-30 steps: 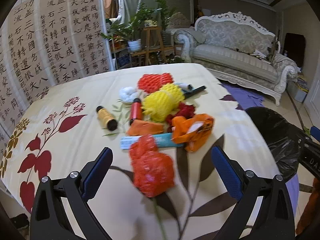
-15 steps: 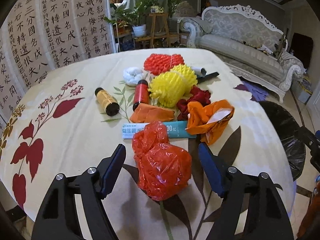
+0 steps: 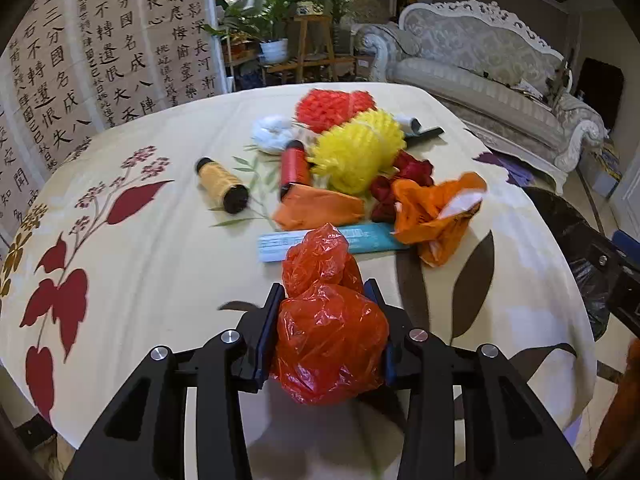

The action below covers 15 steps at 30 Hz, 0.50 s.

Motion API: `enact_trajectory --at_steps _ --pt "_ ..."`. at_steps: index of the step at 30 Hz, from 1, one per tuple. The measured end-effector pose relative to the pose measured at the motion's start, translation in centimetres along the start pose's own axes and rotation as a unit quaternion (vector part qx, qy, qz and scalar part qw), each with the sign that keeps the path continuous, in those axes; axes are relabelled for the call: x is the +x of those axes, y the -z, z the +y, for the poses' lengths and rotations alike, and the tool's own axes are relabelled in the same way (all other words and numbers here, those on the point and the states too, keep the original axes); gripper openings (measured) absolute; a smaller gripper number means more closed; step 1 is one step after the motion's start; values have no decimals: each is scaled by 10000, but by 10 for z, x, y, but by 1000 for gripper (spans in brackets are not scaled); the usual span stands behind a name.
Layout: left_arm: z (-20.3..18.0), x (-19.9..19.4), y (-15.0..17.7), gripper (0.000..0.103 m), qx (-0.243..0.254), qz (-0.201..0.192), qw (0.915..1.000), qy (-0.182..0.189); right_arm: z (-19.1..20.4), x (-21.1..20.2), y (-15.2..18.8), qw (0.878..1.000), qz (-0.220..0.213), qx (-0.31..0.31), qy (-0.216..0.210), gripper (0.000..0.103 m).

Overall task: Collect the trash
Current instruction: 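Grasp the red plastic bag with the left tool while the right tool grasps the orange bag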

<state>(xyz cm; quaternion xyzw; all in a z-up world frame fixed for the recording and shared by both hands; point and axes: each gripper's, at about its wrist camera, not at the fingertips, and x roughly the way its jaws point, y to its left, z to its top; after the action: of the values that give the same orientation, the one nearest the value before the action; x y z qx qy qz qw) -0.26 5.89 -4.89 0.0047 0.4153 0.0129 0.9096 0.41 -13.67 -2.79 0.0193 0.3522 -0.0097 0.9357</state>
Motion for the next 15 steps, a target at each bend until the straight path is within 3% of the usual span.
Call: enact_trajectory --at_steps 10,15 --pt "57 -11 -4 41 -446 -171 9982 -368 58 -8 -23 9975 -195 -340 -594 82" --pt "89 -7 -6 41 -645 -208 9961 -572 91 6 -29 9958 -91 -609 -674 84"
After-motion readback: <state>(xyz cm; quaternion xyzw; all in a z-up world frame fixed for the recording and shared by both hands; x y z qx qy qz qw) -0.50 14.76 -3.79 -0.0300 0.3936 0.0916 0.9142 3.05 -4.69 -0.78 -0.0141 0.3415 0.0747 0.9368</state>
